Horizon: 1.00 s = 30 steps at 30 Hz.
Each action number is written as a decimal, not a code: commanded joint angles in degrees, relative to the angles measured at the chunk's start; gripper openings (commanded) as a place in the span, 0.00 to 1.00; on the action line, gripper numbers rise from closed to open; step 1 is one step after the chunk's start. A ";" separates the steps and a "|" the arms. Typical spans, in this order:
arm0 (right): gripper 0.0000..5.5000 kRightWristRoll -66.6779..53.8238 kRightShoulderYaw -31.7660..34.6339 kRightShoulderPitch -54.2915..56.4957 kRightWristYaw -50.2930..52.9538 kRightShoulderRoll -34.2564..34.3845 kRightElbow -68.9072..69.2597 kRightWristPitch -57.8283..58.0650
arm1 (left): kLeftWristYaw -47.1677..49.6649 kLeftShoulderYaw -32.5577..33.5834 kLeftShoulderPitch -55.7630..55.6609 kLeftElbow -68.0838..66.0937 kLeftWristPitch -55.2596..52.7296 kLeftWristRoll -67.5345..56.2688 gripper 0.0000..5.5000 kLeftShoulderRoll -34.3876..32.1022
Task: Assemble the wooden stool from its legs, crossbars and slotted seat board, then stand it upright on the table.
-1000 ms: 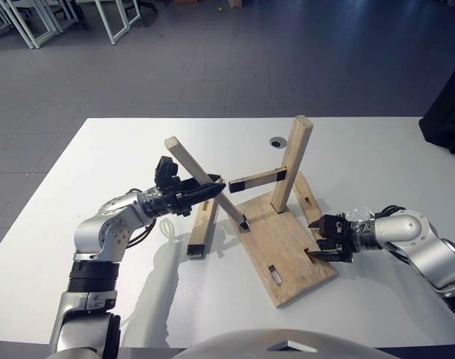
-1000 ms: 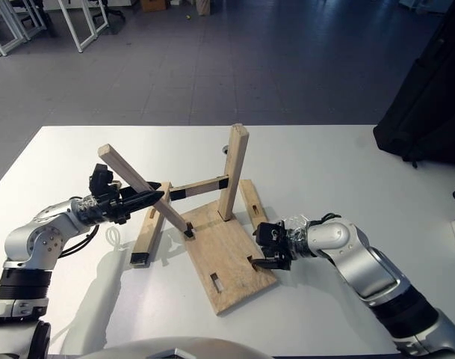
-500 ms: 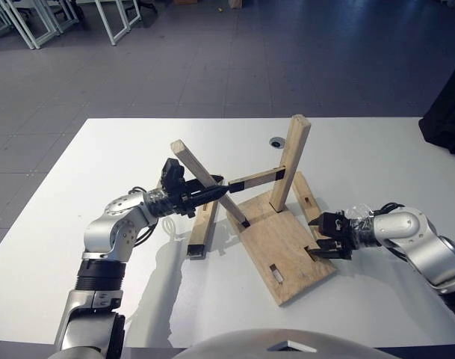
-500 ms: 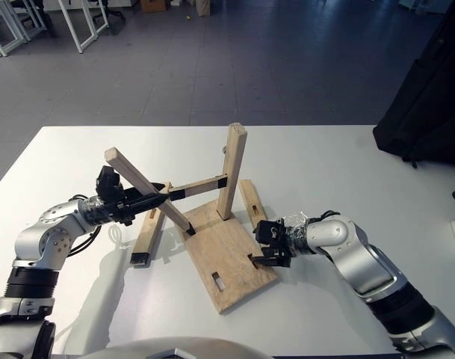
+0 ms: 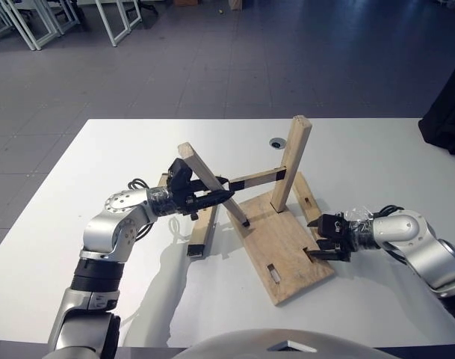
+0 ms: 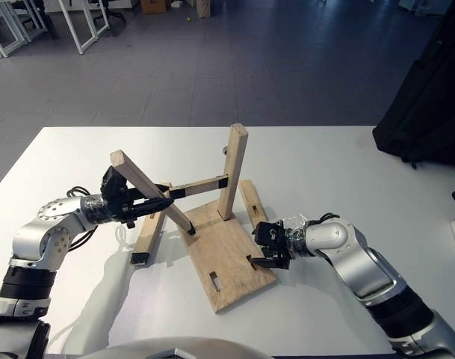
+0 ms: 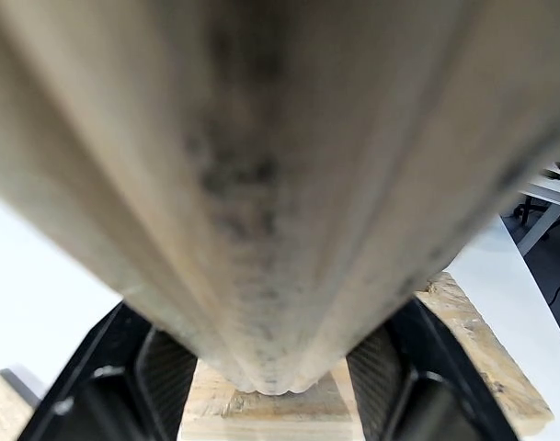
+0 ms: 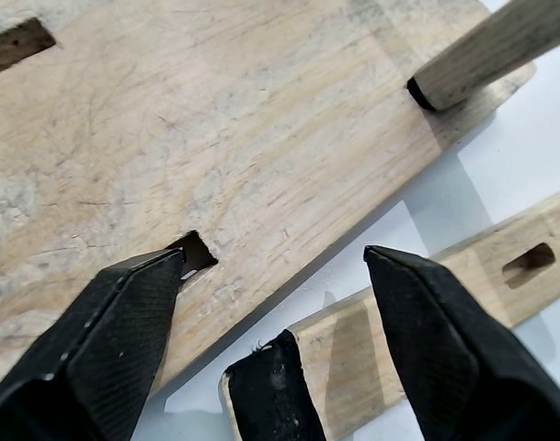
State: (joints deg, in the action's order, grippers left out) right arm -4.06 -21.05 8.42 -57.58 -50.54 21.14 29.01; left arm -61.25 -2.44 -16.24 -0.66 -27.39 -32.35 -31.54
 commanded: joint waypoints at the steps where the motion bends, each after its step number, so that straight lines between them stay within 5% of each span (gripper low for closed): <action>1: 0.65 0.85 -0.22 -0.27 0.30 0.37 0.51 0.70 | -0.29 -3.84 -1.37 -5.22 -0.66 5.22 0.37 -1.01; 18: 0.65 1.18 -0.21 0.28 -0.17 0.51 -0.02 0.80 | -3.76 -15.34 -8.95 -17.97 -2.12 13.00 0.37 -5.20; 30: 0.65 -5.72 5.33 4.13 0.62 4.06 1.72 6.14 | 5.29 -27.73 -3.74 -28.61 3.14 22.17 0.37 -3.73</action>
State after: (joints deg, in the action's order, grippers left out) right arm -4.81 -20.94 8.43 -57.81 -49.42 21.28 29.64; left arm -65.38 -17.58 -32.17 -18.42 -19.89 -29.65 -33.44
